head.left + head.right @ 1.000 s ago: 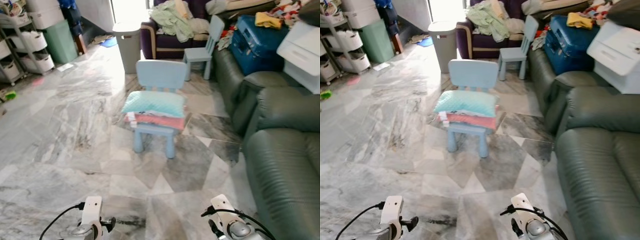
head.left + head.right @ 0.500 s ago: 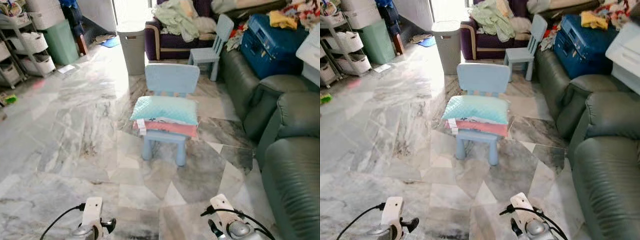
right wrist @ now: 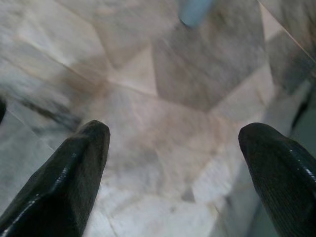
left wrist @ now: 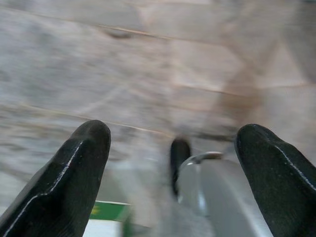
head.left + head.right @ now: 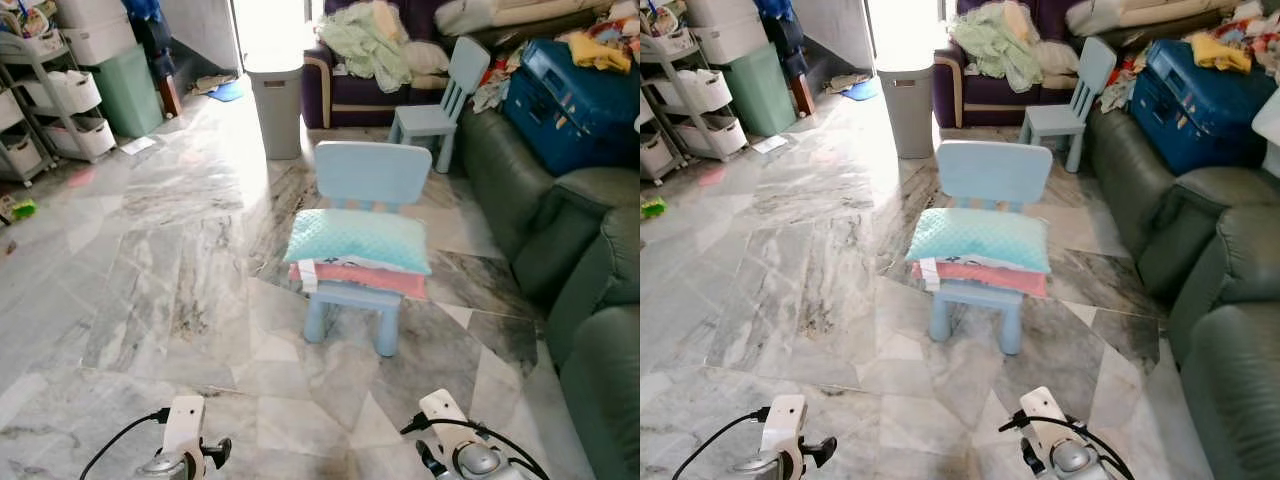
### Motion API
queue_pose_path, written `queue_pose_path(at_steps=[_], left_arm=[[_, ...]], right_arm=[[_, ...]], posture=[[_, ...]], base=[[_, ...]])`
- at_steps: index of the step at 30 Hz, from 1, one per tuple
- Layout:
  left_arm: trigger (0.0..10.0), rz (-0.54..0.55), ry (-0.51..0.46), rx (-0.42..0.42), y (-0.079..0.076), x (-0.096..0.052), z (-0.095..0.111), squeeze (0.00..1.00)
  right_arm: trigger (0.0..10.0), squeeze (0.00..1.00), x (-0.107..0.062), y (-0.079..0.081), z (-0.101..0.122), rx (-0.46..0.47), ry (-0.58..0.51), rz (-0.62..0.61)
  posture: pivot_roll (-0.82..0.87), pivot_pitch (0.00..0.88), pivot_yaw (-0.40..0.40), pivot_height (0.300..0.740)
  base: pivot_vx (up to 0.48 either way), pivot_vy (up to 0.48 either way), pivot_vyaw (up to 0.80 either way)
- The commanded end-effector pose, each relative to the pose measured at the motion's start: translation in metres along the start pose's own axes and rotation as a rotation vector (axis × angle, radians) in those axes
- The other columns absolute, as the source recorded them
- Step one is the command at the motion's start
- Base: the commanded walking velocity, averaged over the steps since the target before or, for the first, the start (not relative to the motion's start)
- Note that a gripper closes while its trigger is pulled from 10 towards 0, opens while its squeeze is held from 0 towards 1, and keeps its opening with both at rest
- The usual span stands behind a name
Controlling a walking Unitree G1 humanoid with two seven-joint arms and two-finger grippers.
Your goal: Move the pillow to the sofa
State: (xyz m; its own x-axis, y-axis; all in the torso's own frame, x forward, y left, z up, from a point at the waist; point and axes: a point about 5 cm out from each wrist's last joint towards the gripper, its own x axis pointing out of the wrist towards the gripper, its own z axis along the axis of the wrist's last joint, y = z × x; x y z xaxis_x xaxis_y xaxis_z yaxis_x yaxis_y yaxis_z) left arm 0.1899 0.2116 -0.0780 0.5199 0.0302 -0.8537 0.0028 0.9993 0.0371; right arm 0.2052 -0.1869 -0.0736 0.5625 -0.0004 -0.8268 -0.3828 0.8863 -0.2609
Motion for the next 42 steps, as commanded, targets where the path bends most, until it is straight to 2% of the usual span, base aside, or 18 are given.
queue_pose_path(at_steps=[1, 9, 11, 13, 15, 18, 21, 29, 36, 42], left_arm=[[10.0, 0.049, -0.005, 0.034, 0.012, -0.002, 0.001, 0.0], [10.0, 0.096, -0.05, 0.097, 0.016, -0.002, 0.014, 0.0], [10.0, 0.077, -0.123, 0.028, 0.014, -0.002, 0.025, 0.0], [10.0, 0.053, -0.134, 0.006, 0.013, -0.001, 0.028, 0.0], [10.0, 0.032, -0.153, 0.022, 0.01, -0.001, 0.034, 0.0], [10.0, -0.016, -0.149, -0.012, 0.003, 0.0, 0.035, 0.0], [10.0, -0.047, -0.138, 0.037, -0.006, 0.001, 0.035, 0.0], [10.0, -0.069, -0.122, -0.009, -0.007, 0.001, 0.031, 0.0], [10.0, -0.064, -0.118, -0.015, -0.004, 0.001, 0.027, 0.0], [10.0, -0.072, -0.118, -0.01, -0.003, 0.001, 0.027, 0.0]], right_arm=[[10.0, 0.0, 0.002, 0.008, 0.011, -0.003, -0.031, 0.024], [10.0, 0.0, 0.001, 0.007, 0.009, 0.001, -0.024, 0.02], [10.0, 0.0, 0.001, 0.008, 0.008, 0.007, -0.022, 0.017], [10.0, 0.0, 0.001, 0.008, 0.008, 0.009, -0.021, 0.016], [10.0, 0.0, 0.001, 0.007, 0.008, 0.005, -0.018, 0.014], [10.0, 0.0, 0.001, 0.007, 0.008, 0.006, -0.017, 0.013], [10.0, 0.0, 0.001, 0.007, 0.008, 0.013, -0.015, 0.012], [10.0, 0.0, 0.002, 0.007, 0.009, 0.019, -0.016, 0.011], [10.0, 0.0, 0.002, 0.007, 0.009, 0.014, -0.02, 0.015], [10.0, 0.0, 0.002, 0.007, 0.01, 0.01, -0.024, 0.018]], posture=[[0.08, 0.0, 0.042, 0.74], [0.08, 0.0, 0.036, 0.74], [0.09, 0.0, 0.036, 0.74], [0.09, 0.0, 0.036, 0.74], [0.09, 0.0, 0.036, 0.74], [0.09, 0.0, 0.036, 0.74], [0.08, 0.0, 0.036, 0.74], [0.08, 0.0, 0.04, 0.74], [0.08, 0.0, 0.041, 0.74], [0.08, 0.0, 0.041, 0.74]], base=[[0.0, 0.0, 0.0], [0.0, 0.0, 0.0], [0.0, 0.0, 0.0], [0.0, 0.0, 0.0], [0.0, 0.0, -0.52], [0.0, 0.0, -0.74], [0.0, 0.0, -0.77], [0.0, 0.0, -0.77], [0.0, 0.0, 0.0], [0.329, 0.0, 0.0]])
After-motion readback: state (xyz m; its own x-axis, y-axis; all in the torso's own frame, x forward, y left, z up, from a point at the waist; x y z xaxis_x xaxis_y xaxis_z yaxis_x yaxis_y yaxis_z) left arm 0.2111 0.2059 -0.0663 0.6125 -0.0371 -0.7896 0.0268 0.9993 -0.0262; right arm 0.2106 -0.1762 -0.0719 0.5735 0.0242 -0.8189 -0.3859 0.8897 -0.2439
